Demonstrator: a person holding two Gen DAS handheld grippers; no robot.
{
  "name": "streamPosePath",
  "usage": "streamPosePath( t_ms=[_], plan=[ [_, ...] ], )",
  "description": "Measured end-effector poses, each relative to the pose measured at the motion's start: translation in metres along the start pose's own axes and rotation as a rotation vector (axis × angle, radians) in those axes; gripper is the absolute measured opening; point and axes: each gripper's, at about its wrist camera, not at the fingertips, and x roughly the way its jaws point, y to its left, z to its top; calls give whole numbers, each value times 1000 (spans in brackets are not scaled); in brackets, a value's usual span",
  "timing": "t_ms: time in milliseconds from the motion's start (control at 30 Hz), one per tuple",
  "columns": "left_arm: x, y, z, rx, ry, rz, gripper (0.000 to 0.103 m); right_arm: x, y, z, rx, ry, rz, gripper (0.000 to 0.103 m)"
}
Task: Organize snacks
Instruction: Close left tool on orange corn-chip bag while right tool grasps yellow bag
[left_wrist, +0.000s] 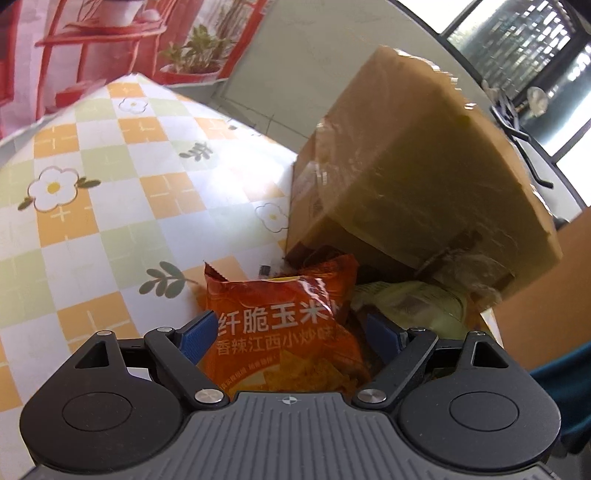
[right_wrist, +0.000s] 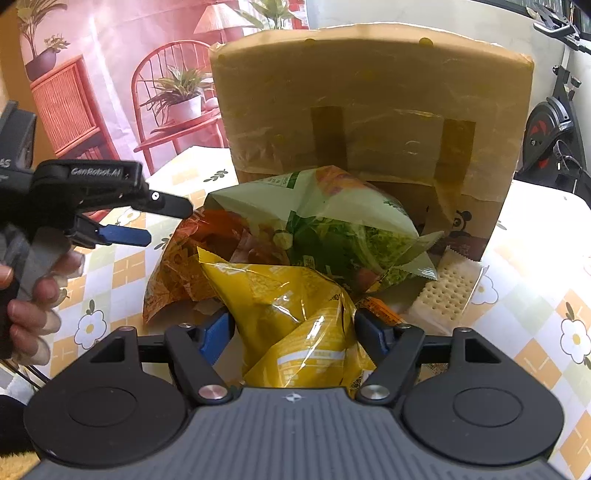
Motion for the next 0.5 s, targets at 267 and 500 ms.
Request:
streamPosePath(
  t_ms=[267, 500],
  plan=[
    [19, 3, -7, 15, 33, 2, 92, 0, -3, -2, 20, -4, 10, 73],
    [1, -4, -9, 117, -34, -43, 51, -2, -4, -1, 24, -13, 11, 71]
  ],
)
